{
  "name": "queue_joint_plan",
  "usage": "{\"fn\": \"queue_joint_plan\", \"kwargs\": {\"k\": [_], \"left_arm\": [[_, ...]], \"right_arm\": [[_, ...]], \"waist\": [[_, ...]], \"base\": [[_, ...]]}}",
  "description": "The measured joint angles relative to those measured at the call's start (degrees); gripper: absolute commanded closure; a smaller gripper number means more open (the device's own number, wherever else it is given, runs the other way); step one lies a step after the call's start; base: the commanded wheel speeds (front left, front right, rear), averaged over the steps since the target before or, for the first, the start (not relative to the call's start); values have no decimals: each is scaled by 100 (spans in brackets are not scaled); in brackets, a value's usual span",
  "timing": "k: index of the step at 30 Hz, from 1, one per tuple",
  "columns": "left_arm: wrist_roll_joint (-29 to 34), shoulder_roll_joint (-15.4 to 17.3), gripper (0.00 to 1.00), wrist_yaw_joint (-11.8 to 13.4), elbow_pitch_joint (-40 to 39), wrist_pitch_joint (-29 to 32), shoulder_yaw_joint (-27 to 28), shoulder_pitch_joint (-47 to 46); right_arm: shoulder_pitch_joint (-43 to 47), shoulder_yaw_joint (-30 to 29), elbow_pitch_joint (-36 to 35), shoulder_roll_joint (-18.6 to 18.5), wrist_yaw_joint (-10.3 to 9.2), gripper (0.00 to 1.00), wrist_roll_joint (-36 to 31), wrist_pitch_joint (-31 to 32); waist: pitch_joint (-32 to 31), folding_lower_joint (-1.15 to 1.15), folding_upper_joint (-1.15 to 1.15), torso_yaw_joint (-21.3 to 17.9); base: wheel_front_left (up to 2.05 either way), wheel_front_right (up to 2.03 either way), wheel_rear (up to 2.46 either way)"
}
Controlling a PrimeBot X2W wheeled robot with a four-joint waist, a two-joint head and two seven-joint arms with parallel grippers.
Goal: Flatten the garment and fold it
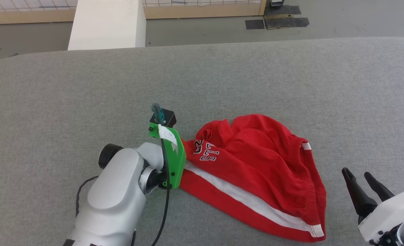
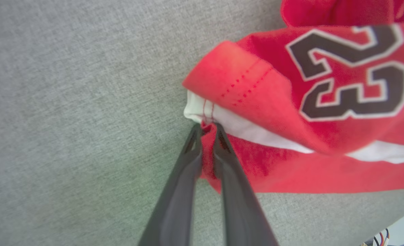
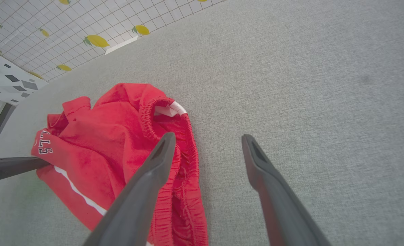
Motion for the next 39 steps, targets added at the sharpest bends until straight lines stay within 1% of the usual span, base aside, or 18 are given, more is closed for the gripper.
{"fn": "queue_joint_plan", "kwargs": {"k": [5, 9, 12, 16, 23, 26, 30, 35, 39], "left_arm": [[-142, -58, 100, -14, -11, -275, 97, 5], [-521, -130, 100, 51, -232, -708, 494, 24], [-797, -165, 100, 73, -493, -950, 756, 126], [-1084, -157, 100, 160, -913, -1128, 1020, 534], [-1279, -71, 100, 388, -1714, -1298, 1313, 1433], [-1351, -46, 100, 508, -2007, -1396, 1437, 1780], [-1374, -19, 100, 627, -2280, -1434, 1493, 2125], [-1401, -12, 100, 693, -2474, -1432, 1484, 2305], [-1402, -15, 100, 716, -2552, -1433, 1471, 2318]], "right_arm": [[-29, 19, 32, 1, 0, 0, -16, -1], [-28, 63, 52, 1, 0, 0, -43, 1], [-3, 155, -13, 0, 0, 0, -213, 80], [259, 333, -252, -26, 1, 0, -614, 392], [878, 672, -684, -79, 0, 0, -1026, 1043], [983, 836, -745, -76, 0, 0, -1260, 1177], [998, 1096, -612, -68, 1, 0, -1541, 1273], [876, 1443, -64, -66, 0, 0, -1868, 1373], [632, 1602, 323, -58, 0, 0, -1973, 1303]], "waist": [[-7, 0, 0, 58], [-64, 1, 0, 95], [-130, 1, 0, 123], [-218, 1, 0, 169], [-203, 1, 0, 218], [-168, 0, 0, 198], [-111, 1, 0, 190], [-17, 1, 0, 215], [54, 0, 0, 265]], "base": [[0, 0, 0], [0, 0, 0], [0, 0, 0], [0, 0, 0], [0, 0, 0], [0, 0, 0], [0, 0, 0], [0, 0, 0], [0, 0, 0]]}}
